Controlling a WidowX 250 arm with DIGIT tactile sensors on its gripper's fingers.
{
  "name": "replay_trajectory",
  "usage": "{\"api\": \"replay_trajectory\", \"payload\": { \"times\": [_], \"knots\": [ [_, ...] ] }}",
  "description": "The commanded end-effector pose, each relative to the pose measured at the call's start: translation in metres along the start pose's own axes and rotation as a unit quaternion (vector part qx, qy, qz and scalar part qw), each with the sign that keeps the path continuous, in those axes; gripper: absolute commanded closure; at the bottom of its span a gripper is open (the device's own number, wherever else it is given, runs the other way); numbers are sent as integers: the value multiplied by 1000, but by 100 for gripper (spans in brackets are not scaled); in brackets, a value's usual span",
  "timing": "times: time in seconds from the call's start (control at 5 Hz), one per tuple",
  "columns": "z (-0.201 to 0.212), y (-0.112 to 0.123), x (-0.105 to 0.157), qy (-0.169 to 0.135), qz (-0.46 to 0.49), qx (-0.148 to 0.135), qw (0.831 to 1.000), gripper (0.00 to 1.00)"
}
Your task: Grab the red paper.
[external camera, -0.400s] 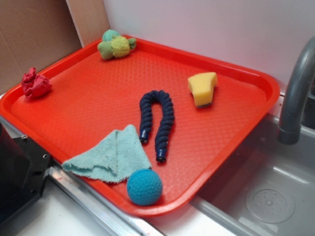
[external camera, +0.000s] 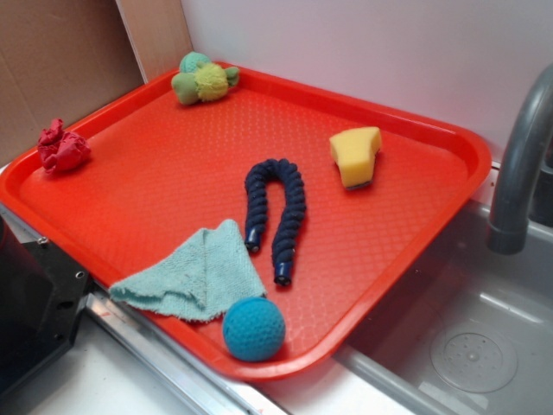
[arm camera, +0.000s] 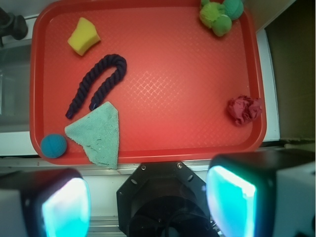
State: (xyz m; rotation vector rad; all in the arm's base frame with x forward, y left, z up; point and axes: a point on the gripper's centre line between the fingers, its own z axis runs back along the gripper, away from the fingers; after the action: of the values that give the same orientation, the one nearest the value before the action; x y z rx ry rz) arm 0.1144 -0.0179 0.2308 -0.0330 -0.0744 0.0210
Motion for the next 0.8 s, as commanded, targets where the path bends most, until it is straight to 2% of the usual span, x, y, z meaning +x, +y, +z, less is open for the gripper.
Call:
{"api": "replay_trajectory", "payload": {
  "times": [0.0,0.2,0.4,0.6],
  "knots": [
    [-55,63,30,-40,207,48,976,0],
    [-90,103,47,-81,291,69,951,0],
    [-133,153,52,-63,311,96,944,0],
    [-152,184,38,-60,333,93,936,0]
  ]
}}
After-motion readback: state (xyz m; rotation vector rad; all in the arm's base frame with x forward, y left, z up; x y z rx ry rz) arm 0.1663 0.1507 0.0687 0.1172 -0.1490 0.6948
